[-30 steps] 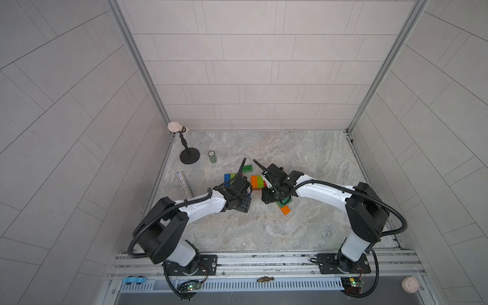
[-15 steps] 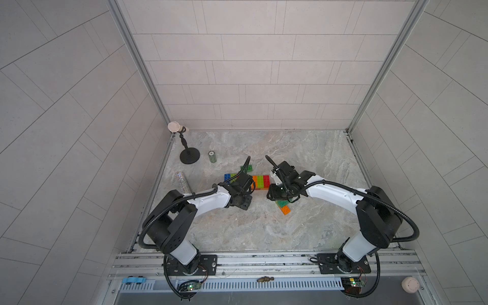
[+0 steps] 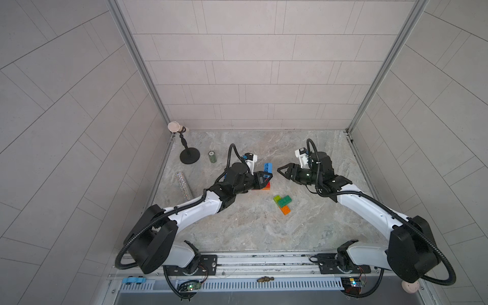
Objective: Assemble a rectangle with lego
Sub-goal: Place the lego brick at the center of the board.
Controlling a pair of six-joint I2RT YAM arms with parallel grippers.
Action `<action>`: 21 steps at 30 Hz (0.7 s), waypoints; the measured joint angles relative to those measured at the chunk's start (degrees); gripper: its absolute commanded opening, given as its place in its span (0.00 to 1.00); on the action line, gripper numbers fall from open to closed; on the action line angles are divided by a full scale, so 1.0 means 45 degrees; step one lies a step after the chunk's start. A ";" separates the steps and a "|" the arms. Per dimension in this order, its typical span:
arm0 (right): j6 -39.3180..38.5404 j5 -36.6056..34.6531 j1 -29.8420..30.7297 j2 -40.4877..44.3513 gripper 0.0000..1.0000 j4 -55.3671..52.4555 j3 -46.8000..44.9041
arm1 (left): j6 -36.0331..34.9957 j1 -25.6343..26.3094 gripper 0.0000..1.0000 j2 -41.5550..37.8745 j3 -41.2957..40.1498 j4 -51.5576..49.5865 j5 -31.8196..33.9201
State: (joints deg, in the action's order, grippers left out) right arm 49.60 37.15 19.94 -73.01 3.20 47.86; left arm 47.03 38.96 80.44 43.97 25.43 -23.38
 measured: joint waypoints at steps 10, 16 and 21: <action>0.0651 0.2171 -0.0325 -0.0505 0.61 0.2890 0.1010 | 0.0996 0.0015 0.10 0.0389 0.0733 0.1977 -0.1292; 0.0923 0.2948 0.0034 -0.1137 0.48 0.3623 0.1224 | 0.1137 0.0058 0.06 0.0806 0.0840 0.2676 -0.1914; 0.1025 0.3045 0.0112 -0.1326 0.34 0.3934 0.1316 | 0.1452 0.0058 0.05 0.1088 0.0869 0.3478 -0.2365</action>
State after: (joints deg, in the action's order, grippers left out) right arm 54.22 50.85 20.45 -78.98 20.91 53.78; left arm 53.56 39.22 85.34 47.88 41.08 -34.02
